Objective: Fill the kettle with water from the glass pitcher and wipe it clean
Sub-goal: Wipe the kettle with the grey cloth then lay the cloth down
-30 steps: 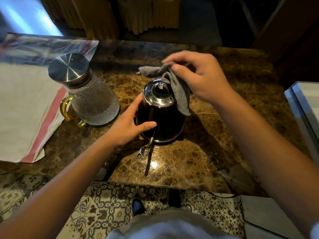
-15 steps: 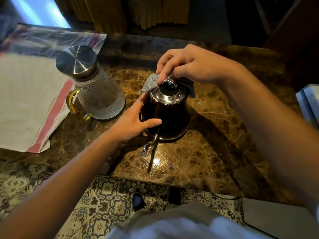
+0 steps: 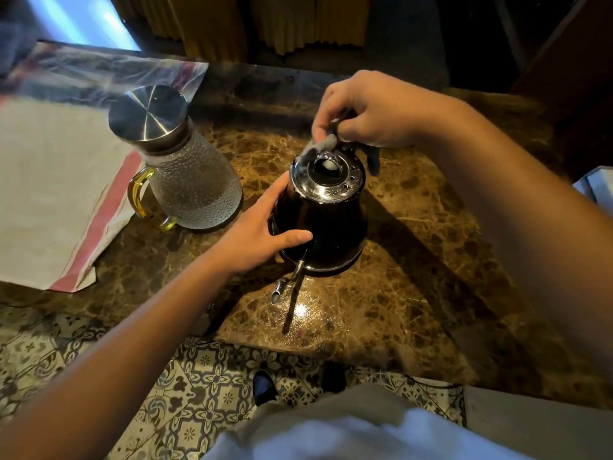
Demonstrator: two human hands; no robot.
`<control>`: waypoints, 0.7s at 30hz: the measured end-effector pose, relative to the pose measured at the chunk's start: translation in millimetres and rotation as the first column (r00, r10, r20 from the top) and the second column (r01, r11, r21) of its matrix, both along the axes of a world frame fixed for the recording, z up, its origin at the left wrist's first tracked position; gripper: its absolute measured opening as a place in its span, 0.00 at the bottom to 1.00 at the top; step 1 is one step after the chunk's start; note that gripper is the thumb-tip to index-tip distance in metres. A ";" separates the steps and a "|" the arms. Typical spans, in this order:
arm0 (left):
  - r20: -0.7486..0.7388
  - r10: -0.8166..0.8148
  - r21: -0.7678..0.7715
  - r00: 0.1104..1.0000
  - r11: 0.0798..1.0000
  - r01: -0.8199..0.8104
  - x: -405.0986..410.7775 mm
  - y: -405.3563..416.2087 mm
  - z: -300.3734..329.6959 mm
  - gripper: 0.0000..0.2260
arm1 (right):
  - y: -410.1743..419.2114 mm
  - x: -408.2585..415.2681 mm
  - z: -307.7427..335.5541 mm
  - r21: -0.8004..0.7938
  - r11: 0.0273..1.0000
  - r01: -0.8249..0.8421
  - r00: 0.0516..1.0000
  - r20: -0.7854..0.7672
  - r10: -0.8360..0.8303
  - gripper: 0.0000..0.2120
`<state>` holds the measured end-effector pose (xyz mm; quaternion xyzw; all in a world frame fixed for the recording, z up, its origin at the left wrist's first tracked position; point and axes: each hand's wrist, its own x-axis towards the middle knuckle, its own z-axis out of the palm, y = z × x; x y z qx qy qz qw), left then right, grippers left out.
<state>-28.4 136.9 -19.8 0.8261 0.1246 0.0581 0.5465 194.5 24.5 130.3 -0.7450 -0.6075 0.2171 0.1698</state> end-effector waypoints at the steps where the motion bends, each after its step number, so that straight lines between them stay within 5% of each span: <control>1: 0.005 -0.003 -0.004 1.000 1.000 0.003 0.0 -0.1 -0.3 0.44 | -5.0 1.7 -2.8 0.017 1.000 0.021 1.000 0.012 -0.022 0.15; 8: 0.009 -0.017 0.009 1.000 1.000 0.017 1.3 1.5 -2.4 0.43 | -47.4 3.9 -1.7 -0.039 0.992 0.122 0.992 0.037 -0.121 0.10; 14: -0.006 -0.015 0.011 1.000 1.000 0.015 -0.4 0.5 -1.3 0.43 | -60.8 -9.3 -15.6 0.283 0.884 0.372 0.918 -0.254 -0.305 0.08; 21: -0.003 -0.004 0.017 1.000 1.000 0.005 -0.6 -1.8 3.0 0.43 | -77.5 -47.9 -53.1 0.453 0.788 0.416 0.909 -0.233 -0.346 0.10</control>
